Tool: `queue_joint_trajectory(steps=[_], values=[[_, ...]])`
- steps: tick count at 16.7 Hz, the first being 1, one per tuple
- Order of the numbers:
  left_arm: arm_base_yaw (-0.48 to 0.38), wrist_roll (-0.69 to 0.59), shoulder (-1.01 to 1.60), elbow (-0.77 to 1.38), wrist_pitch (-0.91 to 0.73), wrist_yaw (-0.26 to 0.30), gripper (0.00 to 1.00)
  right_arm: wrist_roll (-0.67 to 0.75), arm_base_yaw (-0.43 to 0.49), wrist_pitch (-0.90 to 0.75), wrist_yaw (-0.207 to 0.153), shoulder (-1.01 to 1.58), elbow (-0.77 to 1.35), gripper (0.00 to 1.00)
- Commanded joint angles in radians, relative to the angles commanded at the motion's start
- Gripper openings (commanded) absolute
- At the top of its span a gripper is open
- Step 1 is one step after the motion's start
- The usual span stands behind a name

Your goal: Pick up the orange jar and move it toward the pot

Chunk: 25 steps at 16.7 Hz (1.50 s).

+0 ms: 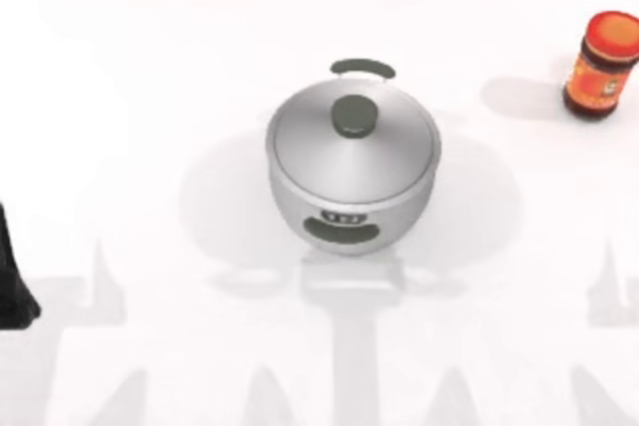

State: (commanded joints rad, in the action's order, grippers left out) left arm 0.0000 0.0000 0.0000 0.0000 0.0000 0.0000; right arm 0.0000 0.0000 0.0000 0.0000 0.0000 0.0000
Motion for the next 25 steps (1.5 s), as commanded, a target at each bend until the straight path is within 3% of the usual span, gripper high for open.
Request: queue_joint_trajectory(steps=[5,10,25], values=[[0.0,0.0,0.0,0.0,0.0,0.0,1.0,-0.017,0.005,-0.032,-0.011,0.055,0.047,1.0],[0.0,0.0,0.0,0.0,0.0,0.0,1.0,-0.103,0.012,-0.183,-0.047,0.325,0.303,1.0],[0.0,0.0,0.0,0.0,0.0,0.0,1.0,-0.602,-0.02,-0.971,-0.17,1.758,1.758,1.0]])
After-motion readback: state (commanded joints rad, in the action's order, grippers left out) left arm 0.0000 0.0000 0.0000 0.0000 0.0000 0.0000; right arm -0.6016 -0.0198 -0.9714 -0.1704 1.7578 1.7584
